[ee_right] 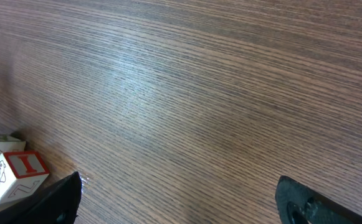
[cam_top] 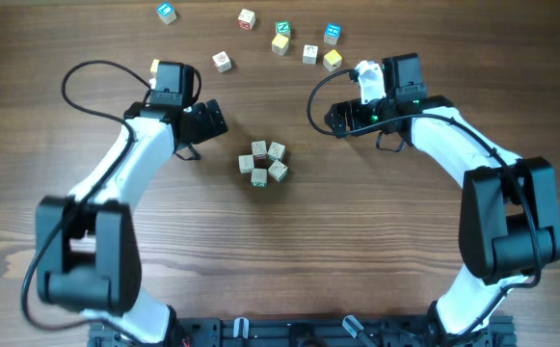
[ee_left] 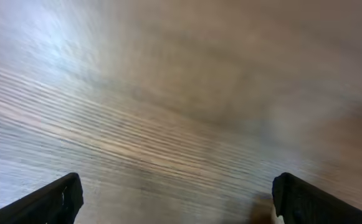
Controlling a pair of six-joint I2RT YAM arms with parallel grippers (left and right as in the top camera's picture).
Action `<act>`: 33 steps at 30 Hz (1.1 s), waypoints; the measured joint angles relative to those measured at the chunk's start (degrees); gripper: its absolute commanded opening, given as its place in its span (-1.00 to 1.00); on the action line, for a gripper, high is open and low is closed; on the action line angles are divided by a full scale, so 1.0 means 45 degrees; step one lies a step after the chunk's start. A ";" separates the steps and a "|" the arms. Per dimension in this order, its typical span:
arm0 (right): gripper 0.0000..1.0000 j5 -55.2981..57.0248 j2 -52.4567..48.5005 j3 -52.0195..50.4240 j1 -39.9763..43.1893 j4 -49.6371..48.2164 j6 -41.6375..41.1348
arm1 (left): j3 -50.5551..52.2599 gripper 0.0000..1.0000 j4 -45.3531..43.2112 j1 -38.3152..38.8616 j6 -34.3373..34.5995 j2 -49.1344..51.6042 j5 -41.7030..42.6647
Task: Form a circle
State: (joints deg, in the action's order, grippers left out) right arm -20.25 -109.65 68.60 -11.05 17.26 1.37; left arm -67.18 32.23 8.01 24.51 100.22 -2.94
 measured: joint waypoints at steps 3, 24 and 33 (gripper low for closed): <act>0.99 0.0000 0.0000 0.0000 0.0000 0.0005 0.0000 | 0.0015 1.00 -0.0204 0.0151 -0.0005 -0.2691 -0.0588; 1.00 0.0097 0.0000 0.0000 0.0000 0.0005 0.0005 | 0.8835 1.00 -0.4867 -0.1146 0.1088 -1.4086 -0.0850; 0.99 0.0097 0.0000 0.0000 0.0000 0.0005 0.0000 | 1.2366 1.00 -0.5008 -0.2254 0.2059 -1.9011 -0.0267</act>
State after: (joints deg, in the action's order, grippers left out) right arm -19.81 -109.65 68.60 -11.05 17.28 1.37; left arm -11.53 9.69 -2.13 33.78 14.68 -4.14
